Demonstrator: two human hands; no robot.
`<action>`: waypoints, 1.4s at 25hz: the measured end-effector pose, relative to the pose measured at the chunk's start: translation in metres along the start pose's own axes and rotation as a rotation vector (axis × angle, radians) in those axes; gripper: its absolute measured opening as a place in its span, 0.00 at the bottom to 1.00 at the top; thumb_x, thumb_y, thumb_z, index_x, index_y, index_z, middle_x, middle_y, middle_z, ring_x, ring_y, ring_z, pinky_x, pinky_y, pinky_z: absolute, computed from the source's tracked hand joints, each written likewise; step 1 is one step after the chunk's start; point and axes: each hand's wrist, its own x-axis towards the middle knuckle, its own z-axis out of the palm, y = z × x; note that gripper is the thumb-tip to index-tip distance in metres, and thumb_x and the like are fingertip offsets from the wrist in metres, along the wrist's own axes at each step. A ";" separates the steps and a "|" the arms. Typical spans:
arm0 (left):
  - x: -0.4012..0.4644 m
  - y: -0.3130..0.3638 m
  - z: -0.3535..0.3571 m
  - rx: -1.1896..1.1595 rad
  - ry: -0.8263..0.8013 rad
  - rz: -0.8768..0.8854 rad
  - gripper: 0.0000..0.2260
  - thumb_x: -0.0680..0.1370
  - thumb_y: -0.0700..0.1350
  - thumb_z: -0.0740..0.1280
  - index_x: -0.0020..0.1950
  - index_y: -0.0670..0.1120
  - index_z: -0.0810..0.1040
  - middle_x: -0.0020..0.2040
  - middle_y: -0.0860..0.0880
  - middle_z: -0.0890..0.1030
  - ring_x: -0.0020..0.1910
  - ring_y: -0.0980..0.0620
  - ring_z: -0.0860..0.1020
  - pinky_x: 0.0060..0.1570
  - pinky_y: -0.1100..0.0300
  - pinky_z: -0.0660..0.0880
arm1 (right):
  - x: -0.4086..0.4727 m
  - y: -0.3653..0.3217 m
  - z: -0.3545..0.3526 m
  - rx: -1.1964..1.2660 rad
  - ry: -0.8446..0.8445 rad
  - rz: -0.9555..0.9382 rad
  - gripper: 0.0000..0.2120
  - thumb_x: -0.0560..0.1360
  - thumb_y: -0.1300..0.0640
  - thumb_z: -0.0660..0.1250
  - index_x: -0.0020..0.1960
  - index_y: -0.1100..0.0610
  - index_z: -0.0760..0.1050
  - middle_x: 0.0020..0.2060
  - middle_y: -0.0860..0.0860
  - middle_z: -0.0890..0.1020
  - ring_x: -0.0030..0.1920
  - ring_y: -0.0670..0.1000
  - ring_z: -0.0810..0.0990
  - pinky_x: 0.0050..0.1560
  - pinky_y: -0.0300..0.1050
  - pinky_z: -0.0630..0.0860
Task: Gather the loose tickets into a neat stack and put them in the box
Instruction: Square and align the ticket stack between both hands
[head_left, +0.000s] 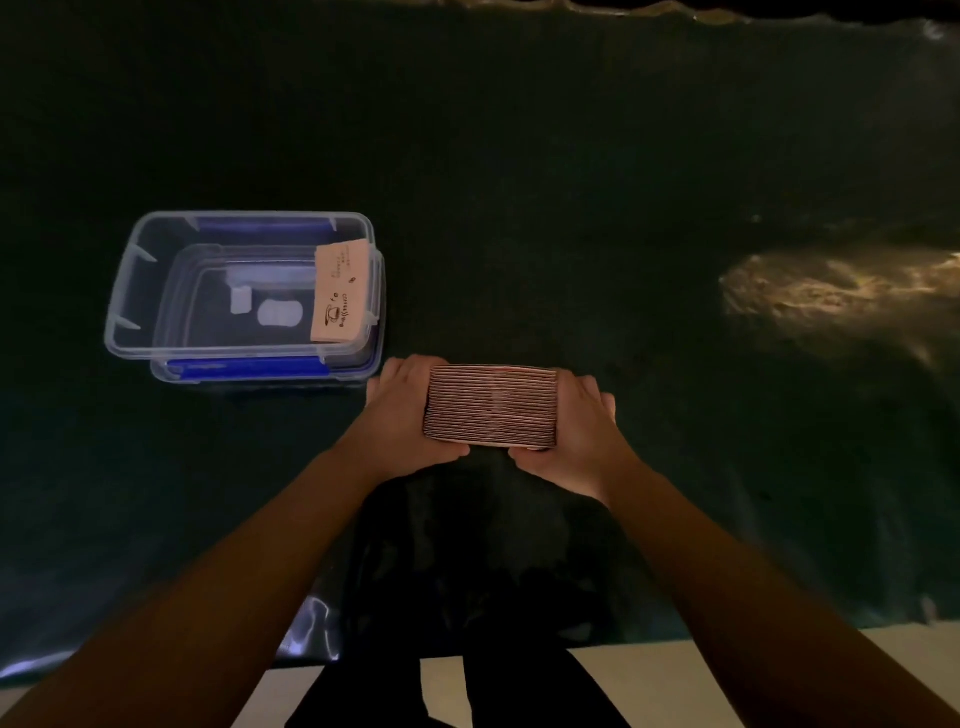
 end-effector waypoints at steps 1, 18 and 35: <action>0.000 0.000 0.000 -0.001 -0.014 -0.011 0.42 0.65 0.54 0.84 0.74 0.52 0.66 0.71 0.51 0.69 0.72 0.49 0.65 0.75 0.43 0.64 | 0.002 0.000 -0.001 -0.010 -0.018 0.005 0.43 0.66 0.42 0.80 0.75 0.52 0.66 0.69 0.49 0.76 0.71 0.52 0.69 0.75 0.57 0.61; 0.004 -0.002 0.000 -0.047 -0.027 -0.007 0.45 0.63 0.50 0.85 0.74 0.53 0.66 0.70 0.53 0.68 0.71 0.53 0.68 0.72 0.50 0.69 | 0.000 -0.003 -0.005 0.308 -0.090 0.032 0.57 0.68 0.60 0.83 0.84 0.50 0.50 0.76 0.51 0.71 0.73 0.49 0.74 0.71 0.46 0.74; 0.002 -0.001 0.006 -0.002 -0.045 -0.019 0.44 0.64 0.52 0.84 0.74 0.51 0.66 0.71 0.51 0.69 0.71 0.50 0.65 0.73 0.47 0.65 | 0.005 -0.001 -0.002 0.367 -0.192 0.047 0.49 0.68 0.63 0.82 0.77 0.43 0.55 0.69 0.47 0.72 0.68 0.51 0.76 0.63 0.53 0.81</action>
